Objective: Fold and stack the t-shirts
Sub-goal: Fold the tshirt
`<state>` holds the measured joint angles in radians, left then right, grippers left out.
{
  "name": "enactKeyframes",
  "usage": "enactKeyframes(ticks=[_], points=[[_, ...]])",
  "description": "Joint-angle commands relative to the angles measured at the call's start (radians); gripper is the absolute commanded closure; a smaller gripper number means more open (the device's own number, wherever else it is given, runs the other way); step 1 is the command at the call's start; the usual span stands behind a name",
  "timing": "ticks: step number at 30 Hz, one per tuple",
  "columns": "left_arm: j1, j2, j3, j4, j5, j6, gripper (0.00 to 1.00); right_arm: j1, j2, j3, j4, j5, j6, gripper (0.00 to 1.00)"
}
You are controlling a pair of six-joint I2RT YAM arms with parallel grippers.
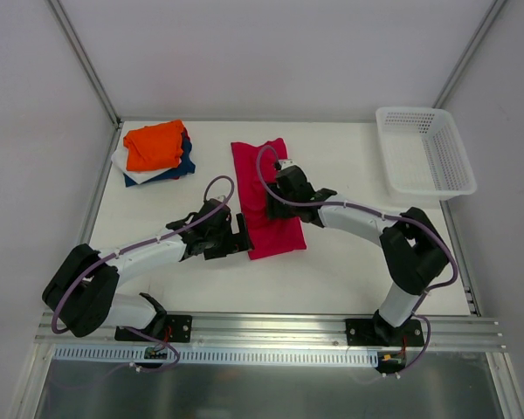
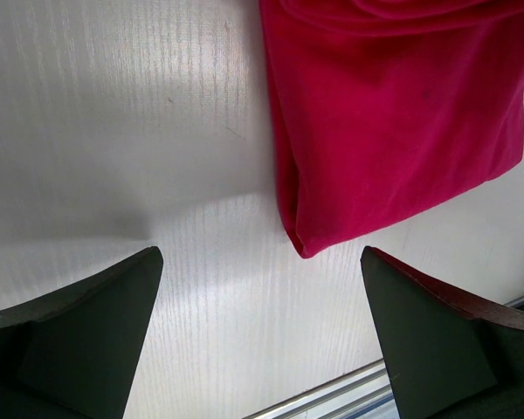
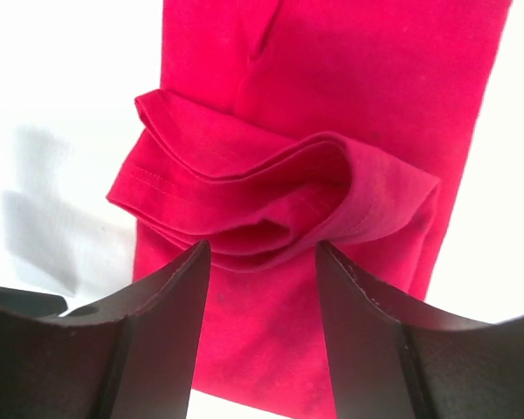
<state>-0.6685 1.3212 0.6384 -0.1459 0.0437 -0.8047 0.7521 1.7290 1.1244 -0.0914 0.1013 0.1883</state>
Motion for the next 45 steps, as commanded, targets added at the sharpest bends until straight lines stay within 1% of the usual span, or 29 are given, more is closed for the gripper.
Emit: enactKeyframes(ticks=[1,5,10,19,25,28,34,38,40,43,45], points=[[-0.008,0.003,-0.008,0.005,-0.013,-0.014,0.01,-0.013,-0.039,0.029,-0.039,0.020,-0.038,0.45],[-0.009,0.004,-0.005,0.008,-0.008,-0.014,0.01,-0.031,-0.048,0.029,-0.039,0.025,-0.046,0.45],[-0.013,-0.004,-0.003,0.006,0.001,-0.011,0.01,-0.057,0.007,0.069,-0.028,0.009,-0.050,0.45],[-0.016,-0.004,-0.013,0.006,-0.004,-0.017,0.01,-0.102,0.147,0.212,-0.027,-0.046,-0.052,0.45],[-0.019,0.033,0.013,0.008,-0.001,-0.014,0.01,-0.155,0.165,0.268,-0.031,-0.046,-0.043,0.45],[-0.020,0.030,0.020,0.006,-0.001,-0.013,0.01,-0.197,0.158,0.290,-0.045,-0.046,-0.038,0.45],[-0.020,0.013,0.027,0.005,-0.007,-0.011,0.01,-0.276,0.109,0.281,-0.068,-0.041,-0.030,0.45],[-0.022,0.010,0.049,0.003,-0.016,-0.002,0.01,-0.297,0.044,0.218,-0.068,-0.054,-0.027,0.45],[-0.020,0.021,0.096,-0.006,-0.044,0.019,0.01,-0.295,-0.008,0.168,-0.053,-0.077,-0.021,0.46],[-0.019,0.044,0.154,-0.018,-0.122,0.048,0.01,-0.283,-0.086,0.117,-0.042,-0.080,-0.018,0.46],[-0.019,0.082,0.220,-0.018,-0.125,0.073,0.01,-0.272,-0.120,0.077,-0.039,-0.081,-0.018,0.46]])
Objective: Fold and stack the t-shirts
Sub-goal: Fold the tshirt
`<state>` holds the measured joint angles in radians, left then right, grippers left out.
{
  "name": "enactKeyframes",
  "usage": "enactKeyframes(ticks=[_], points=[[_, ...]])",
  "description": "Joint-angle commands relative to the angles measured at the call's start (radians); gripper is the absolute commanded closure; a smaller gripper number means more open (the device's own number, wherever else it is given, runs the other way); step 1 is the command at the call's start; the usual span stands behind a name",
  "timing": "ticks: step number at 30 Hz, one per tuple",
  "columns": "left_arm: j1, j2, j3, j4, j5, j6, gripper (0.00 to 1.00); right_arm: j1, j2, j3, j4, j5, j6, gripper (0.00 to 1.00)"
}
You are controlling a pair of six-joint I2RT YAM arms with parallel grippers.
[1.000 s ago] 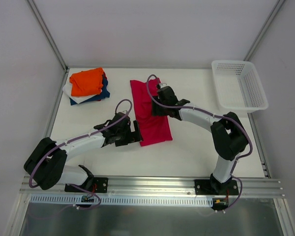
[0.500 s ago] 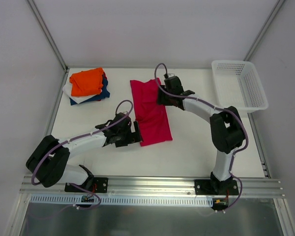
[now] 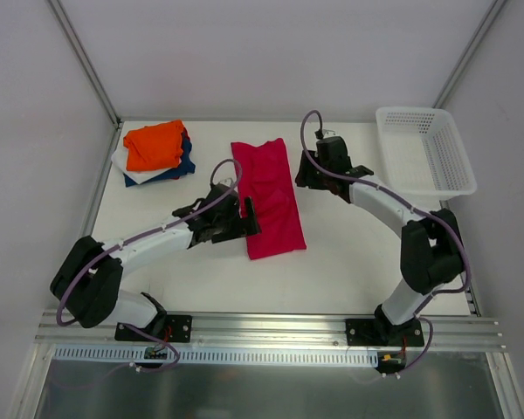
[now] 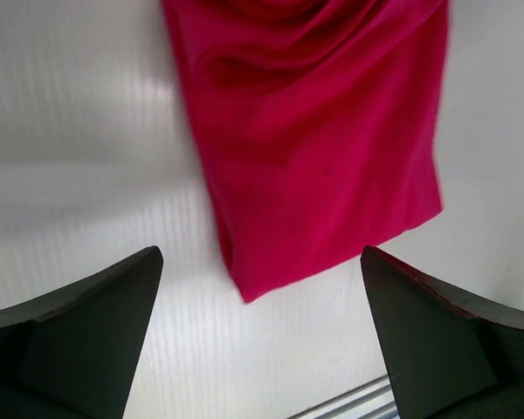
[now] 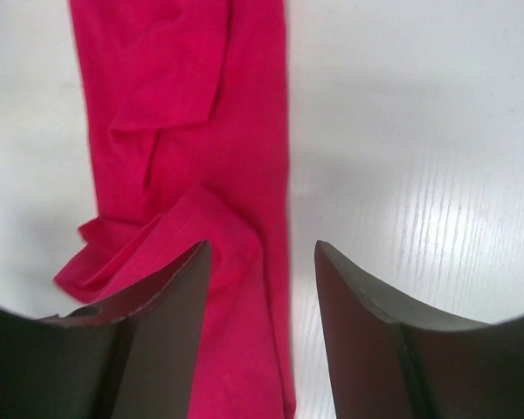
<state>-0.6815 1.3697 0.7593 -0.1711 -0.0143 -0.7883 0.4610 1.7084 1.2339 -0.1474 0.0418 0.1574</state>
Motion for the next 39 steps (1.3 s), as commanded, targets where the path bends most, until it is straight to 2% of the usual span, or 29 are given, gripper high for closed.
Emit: enactKeyframes(ticks=[1,8,13,22,30,39], points=[[-0.006,0.048,0.124,0.007,-0.059,0.063,0.01,0.024,-0.128,-0.042,0.016,-0.023,0.013,0.46],[-0.006,0.231,0.293,0.025,0.006,0.103,0.01,0.036,-0.245,-0.117,0.014,-0.019,0.016,0.46],[-0.009,0.292,0.308,0.064,0.082,0.078,0.01,0.036,-0.273,-0.125,-0.006,-0.002,-0.002,0.45],[-0.020,0.347,0.314,0.100,0.088,0.069,0.01,0.038,-0.283,-0.132,-0.004,-0.019,0.002,0.45],[-0.015,0.479,0.440,0.107,0.060,0.144,0.01,0.041,-0.334,-0.168,0.000,-0.023,0.007,0.45],[0.056,0.581,0.612,0.104,0.062,0.233,0.01,0.047,-0.369,-0.212,-0.001,-0.019,0.002,0.45]])
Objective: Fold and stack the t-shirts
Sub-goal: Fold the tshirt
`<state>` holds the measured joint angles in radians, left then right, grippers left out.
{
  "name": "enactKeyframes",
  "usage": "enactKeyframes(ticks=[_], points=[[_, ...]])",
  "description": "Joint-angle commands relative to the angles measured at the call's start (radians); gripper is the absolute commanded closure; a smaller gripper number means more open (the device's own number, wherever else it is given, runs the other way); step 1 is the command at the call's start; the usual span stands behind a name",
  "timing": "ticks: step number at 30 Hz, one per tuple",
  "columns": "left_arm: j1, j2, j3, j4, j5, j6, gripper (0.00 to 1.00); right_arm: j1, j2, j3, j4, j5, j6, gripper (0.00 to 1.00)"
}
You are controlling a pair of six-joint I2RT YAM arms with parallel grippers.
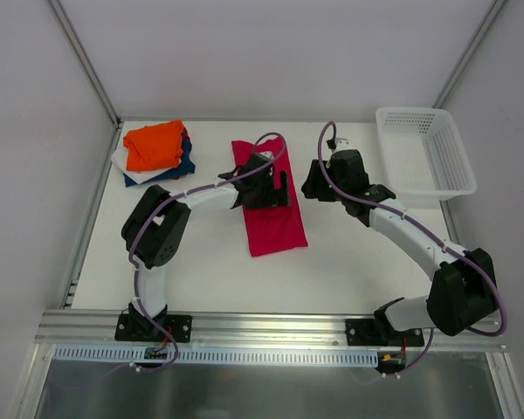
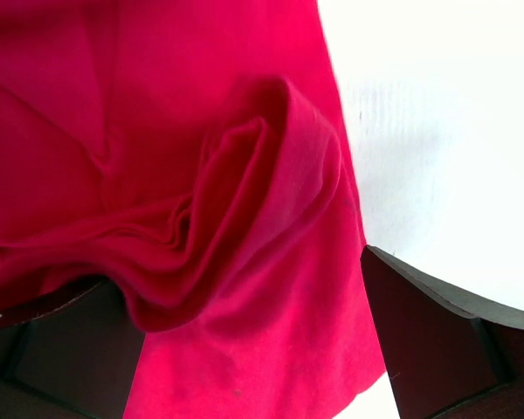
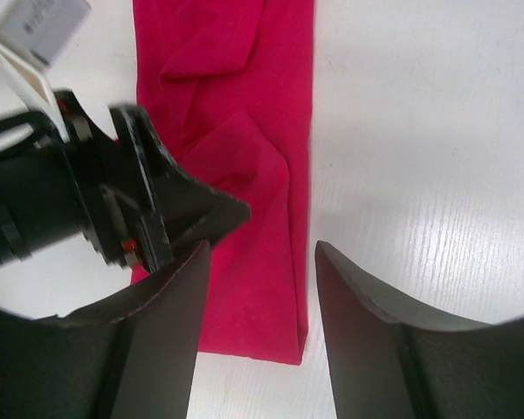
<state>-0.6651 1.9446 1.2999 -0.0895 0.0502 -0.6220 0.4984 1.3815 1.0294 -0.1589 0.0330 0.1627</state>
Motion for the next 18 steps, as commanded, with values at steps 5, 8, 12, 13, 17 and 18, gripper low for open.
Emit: enactKeyframes(ticks=[5,8,12,13,17,18], points=[[0.104,-0.010,0.091,0.002,-0.004,0.099,0.01,0.015,-0.038,-0.012,0.010,-0.012,-0.003,0.45],[0.117,-0.053,0.067,-0.004,-0.035,0.120,0.01,0.019,-0.027,-0.011,0.015,-0.010,0.000,0.45],[0.168,-0.056,0.053,-0.009,-0.039,0.130,0.01,0.028,-0.015,-0.002,0.019,-0.013,0.000,0.45],[0.176,-0.055,0.046,-0.015,-0.041,0.130,0.01,0.031,-0.012,0.000,0.016,-0.012,0.000,0.45],[0.202,-0.091,-0.004,-0.016,-0.041,0.127,0.01,0.032,-0.016,-0.003,-0.004,0.002,-0.006,0.45],[0.203,-0.116,-0.016,-0.021,-0.038,0.123,0.01,0.031,-0.021,-0.020,-0.005,0.008,-0.006,0.45]])
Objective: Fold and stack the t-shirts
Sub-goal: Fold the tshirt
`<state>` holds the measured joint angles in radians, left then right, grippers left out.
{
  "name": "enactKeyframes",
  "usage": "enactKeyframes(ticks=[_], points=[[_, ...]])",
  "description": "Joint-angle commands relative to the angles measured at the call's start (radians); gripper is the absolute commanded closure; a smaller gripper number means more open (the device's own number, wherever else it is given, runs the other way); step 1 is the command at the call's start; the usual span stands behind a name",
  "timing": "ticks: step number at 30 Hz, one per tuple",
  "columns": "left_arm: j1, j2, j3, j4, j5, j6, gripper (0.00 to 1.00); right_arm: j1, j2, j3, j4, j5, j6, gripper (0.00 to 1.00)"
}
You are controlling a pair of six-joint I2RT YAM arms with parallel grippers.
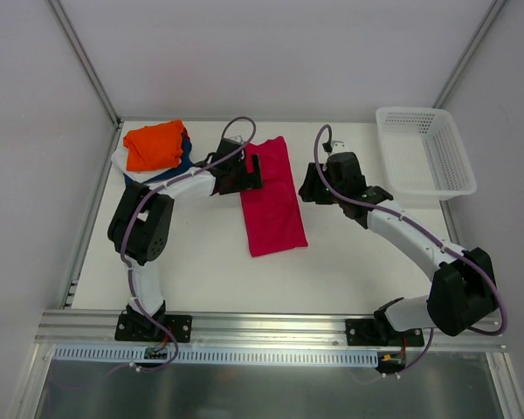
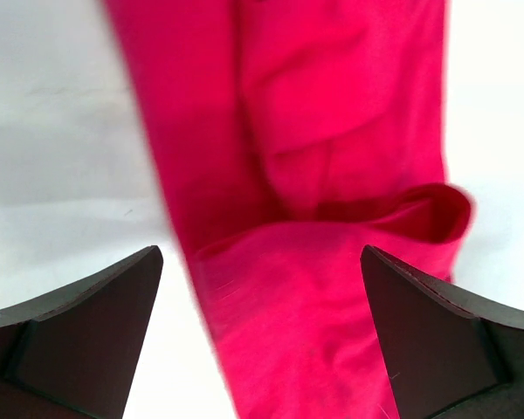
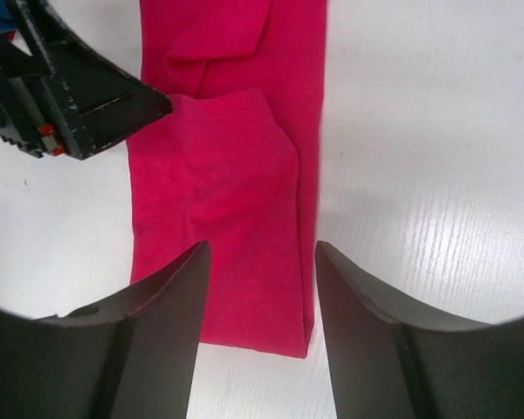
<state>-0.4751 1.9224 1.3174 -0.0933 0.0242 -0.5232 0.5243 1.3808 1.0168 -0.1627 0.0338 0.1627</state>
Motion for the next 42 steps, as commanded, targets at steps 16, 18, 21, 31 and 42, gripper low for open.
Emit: enactKeyframes(ticks=[16,18,21,31,42], points=[[0.004,-0.356,-0.460,0.023,0.152,-0.165,0.01,-0.073,-0.035,-0.250,0.132,-0.189,0.147,0.40],[-0.003,-0.368,-0.513,0.066,0.169,-0.195,0.01,-0.079,-0.032,-0.277,0.153,-0.216,0.165,0.39],[-0.036,-0.376,-0.562,0.116,0.191,-0.228,0.01,-0.084,-0.025,-0.320,0.196,-0.247,0.190,0.38],[-0.146,-0.333,-0.607,0.184,0.191,-0.304,0.01,-0.093,0.015,-0.422,0.304,-0.313,0.248,0.37],[-0.207,-0.372,-0.699,0.193,0.171,-0.365,0.01,-0.101,0.092,-0.452,0.393,-0.362,0.273,0.37]])
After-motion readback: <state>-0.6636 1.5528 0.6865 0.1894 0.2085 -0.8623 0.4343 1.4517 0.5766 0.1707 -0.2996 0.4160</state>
